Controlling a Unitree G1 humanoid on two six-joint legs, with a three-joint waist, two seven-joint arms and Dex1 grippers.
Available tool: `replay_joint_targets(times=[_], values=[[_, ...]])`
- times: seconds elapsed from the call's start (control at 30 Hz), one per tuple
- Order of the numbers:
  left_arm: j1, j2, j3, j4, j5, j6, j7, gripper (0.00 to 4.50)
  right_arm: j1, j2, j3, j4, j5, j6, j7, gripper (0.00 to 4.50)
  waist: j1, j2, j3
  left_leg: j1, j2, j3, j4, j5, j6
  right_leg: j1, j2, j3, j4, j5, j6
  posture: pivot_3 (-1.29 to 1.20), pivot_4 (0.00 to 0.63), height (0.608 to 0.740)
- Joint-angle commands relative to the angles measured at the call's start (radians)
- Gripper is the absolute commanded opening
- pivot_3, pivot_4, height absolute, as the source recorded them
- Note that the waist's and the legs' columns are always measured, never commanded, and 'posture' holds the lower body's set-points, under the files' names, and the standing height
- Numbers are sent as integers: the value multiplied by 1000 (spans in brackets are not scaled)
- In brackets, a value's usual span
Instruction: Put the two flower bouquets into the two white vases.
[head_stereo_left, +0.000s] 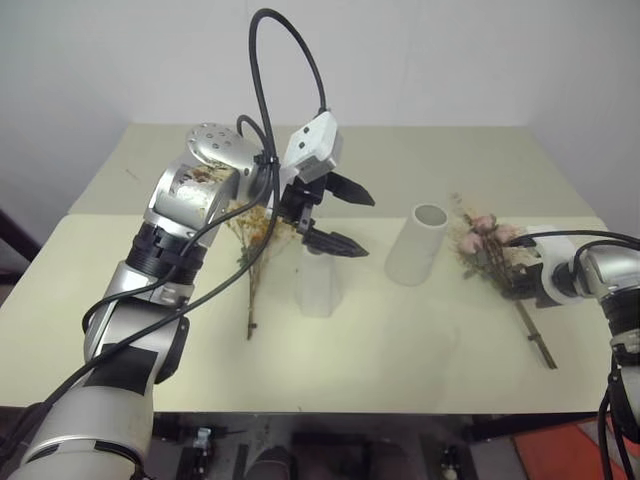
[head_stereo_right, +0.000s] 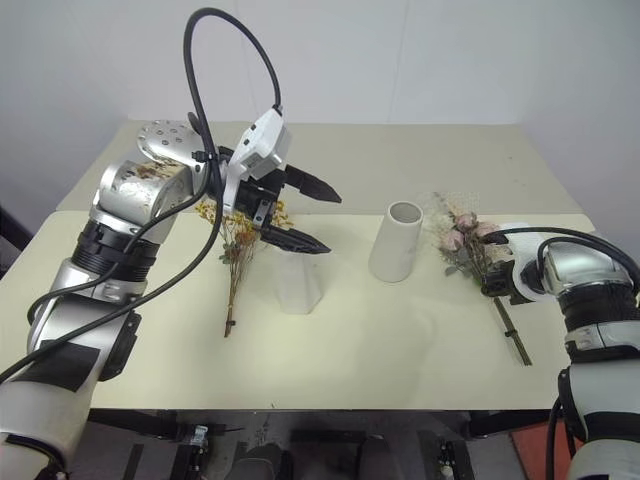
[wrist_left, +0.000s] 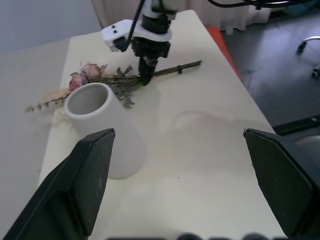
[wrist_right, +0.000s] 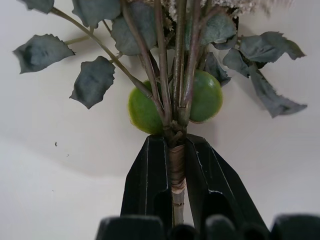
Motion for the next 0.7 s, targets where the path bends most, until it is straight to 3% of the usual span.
replay_joint_targets(times=[0.03,0.13,0.37,0.57,0.7], values=[[-28,-3,46,25,15,30,64,4500,-33,0,-85,13,-29,-19,-81,226,0,0,0,0,0,0,0,0,0,0,0,0,0,0,0,0,150,740],[-23,-6,45,46,20,51,77,4500,-43,13,-246,-26,-12,-50,-215,226,0,0,0,0,0,0,0,0,-1,0,0,0,1,0,0,0,150,740],[26,-31,73,64,25,16,134,4500,205,145,-582,-513,50,-361,-391,226,2,1,0,-2,0,-1,-1,2,-4,-1,0,0,3,0,1,0,150,740],[46,-44,101,48,11,29,150,4500,273,253,-679,-719,104,-513,-439,226,2,1,0,-2,-2,0,1,2,-3,-3,-1,2,8,1,2,0,150,740],[51,-40,102,34,14,43,151,4500,221,348,-778,-803,264,-519,-459,226,-2,1,0,-1,-2,-1,1,2,-3,-3,-1,2,9,1,2,0,150,740]])
